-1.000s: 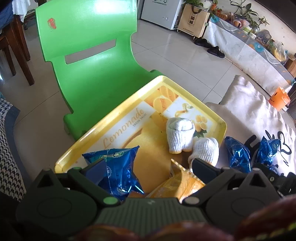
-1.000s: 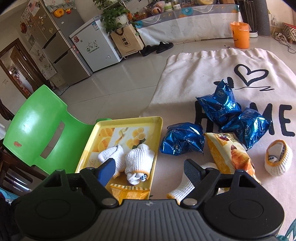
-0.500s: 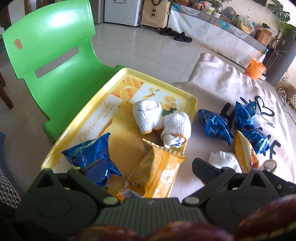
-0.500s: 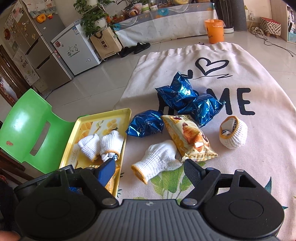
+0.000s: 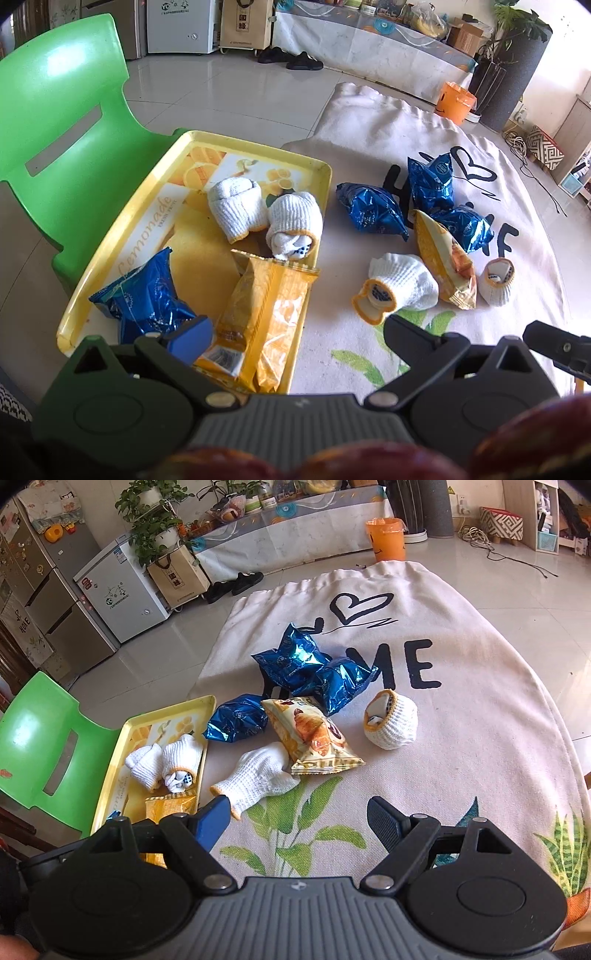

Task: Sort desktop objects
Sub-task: 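Open the right tool on the tray while the left tool releases the candy there, then move both open tools back from the tray toward the pile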

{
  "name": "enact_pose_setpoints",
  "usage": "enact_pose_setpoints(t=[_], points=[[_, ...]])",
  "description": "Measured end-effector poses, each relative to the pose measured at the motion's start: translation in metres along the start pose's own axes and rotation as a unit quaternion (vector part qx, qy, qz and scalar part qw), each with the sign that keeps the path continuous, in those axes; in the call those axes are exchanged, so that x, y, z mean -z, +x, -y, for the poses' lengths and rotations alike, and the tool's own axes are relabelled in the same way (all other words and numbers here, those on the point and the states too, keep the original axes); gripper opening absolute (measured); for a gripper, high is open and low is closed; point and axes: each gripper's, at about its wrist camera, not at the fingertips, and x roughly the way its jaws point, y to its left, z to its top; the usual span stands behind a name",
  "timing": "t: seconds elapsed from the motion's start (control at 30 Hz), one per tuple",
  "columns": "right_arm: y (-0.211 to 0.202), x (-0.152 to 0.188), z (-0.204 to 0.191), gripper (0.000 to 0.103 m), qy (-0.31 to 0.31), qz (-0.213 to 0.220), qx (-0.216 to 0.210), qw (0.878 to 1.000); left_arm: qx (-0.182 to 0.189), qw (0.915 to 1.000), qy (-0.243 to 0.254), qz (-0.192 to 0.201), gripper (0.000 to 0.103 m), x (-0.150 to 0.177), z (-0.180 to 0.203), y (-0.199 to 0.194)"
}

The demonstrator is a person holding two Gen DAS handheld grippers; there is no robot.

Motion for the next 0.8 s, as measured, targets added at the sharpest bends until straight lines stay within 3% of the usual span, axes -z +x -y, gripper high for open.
enact_pose_setpoints(t=[0.27,0.57,0.8], points=[[-0.004,-0.003,0.019,0.082,0.014,-0.006,-0.004,1.000,0.010,0.9997,0.012,-0.017,0.102,-0.013,0.006,0.004],[0.007,-0.014,0.023,0.082,0.014,-0.018,-0.011,1.000,0.017,0.9983,0.055,-0.011,0.102,-0.051,0.023,0.013],[0.020,-0.029,0.020,0.082,-0.001,-0.031,-0.021,0.999,0.025,0.9981,0.052,-0.022,0.102,-0.084,0.027,0.038]])
